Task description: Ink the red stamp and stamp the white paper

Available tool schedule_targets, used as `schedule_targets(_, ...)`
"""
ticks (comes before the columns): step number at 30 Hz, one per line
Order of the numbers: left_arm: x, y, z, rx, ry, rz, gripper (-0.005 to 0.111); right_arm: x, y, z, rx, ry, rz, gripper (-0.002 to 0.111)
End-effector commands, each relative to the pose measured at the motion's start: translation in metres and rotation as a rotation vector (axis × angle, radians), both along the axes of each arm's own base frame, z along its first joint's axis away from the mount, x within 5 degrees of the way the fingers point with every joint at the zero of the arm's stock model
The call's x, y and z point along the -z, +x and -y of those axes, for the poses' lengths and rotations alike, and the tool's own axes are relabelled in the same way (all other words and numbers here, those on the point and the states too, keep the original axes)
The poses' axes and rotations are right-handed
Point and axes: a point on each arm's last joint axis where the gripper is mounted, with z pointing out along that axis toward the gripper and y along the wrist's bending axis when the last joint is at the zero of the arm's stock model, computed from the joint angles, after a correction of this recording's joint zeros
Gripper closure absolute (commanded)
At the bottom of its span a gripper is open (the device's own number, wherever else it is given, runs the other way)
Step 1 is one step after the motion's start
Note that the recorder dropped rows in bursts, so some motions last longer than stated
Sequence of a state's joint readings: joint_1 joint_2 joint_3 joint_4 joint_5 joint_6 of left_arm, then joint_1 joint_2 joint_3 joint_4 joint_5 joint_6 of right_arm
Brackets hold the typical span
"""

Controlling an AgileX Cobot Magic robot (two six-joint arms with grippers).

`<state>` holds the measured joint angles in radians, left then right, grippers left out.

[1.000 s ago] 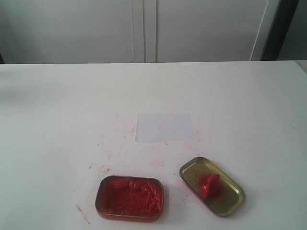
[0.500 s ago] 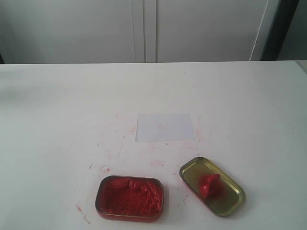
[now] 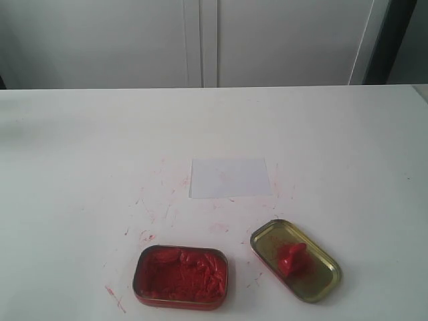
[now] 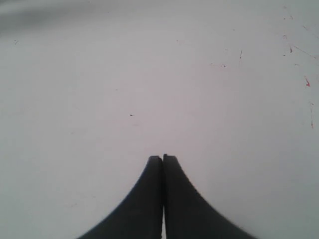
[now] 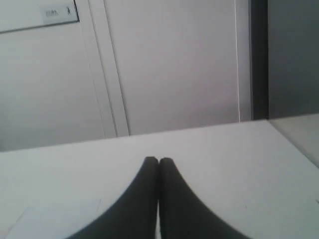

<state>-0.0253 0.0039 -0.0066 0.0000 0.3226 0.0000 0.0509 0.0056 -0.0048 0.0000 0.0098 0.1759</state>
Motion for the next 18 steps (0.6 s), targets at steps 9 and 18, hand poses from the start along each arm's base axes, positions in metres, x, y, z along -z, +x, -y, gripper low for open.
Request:
schedule_targets(9, 0.0026, -0.0005, 0.0002, -0.001, -0.006, -0.011, 0.107, -0.0128, -0.0025, 0.0002, -0.003, 0.03, 0.157, 0.108)
schedule_targets(18, 0.0026, -0.0005, 0.0002, -0.001, -0.006, -0.011, 0.107, -0.0144, -0.0029, 0.0002, -0.003, 0.028, 0.175, 0.108)
